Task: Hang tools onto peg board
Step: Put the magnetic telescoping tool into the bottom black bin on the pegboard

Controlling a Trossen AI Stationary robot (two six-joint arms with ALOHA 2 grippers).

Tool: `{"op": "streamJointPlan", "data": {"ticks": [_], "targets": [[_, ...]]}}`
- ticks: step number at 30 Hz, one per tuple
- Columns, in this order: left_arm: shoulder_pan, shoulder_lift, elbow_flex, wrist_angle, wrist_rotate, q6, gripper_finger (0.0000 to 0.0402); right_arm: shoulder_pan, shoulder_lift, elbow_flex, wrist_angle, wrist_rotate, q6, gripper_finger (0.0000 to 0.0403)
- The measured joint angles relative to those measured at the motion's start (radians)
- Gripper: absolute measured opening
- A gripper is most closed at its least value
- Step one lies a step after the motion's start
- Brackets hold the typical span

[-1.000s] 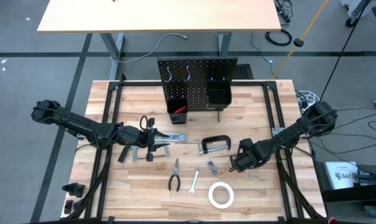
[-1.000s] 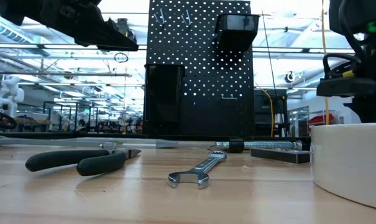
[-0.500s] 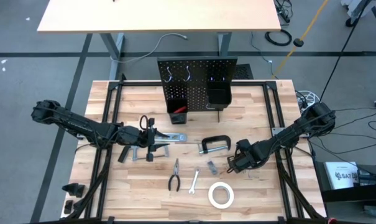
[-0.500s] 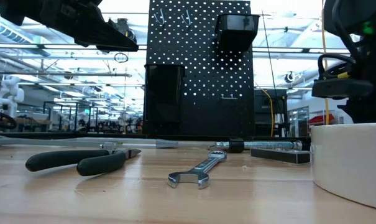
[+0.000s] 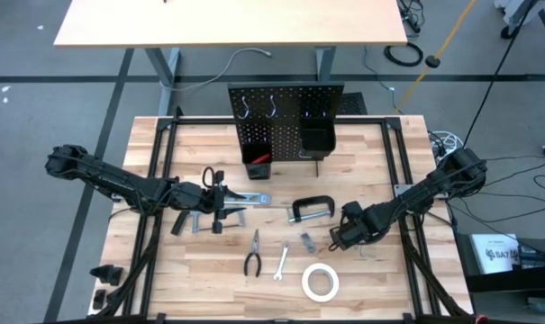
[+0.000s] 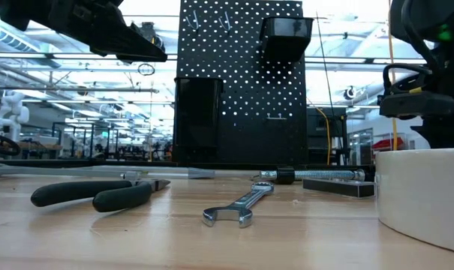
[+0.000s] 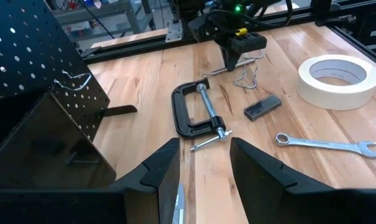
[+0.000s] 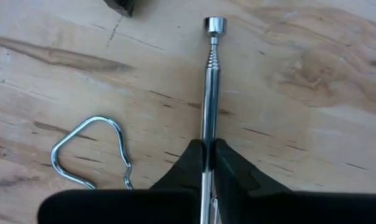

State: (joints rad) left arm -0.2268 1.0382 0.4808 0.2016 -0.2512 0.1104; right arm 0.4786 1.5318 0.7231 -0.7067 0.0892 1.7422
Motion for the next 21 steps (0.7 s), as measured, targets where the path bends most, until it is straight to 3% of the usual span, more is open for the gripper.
{"op": "streamJointPlan", "data": {"ticks": [11, 21], "targets": [[-0.001, 0.0, 0.0, 0.032, 0.0, 0.0, 0.0145, 0.004, -0.039, 0.059, -0.047, -0.016, -0.091, 0.0012], [-0.001, 0.0, 0.0, 0.125, 0.001, 0.001, 0.0145, 0.002, -0.048, 0.205, -0.189, 0.159, -0.201, 0.0012]]}}
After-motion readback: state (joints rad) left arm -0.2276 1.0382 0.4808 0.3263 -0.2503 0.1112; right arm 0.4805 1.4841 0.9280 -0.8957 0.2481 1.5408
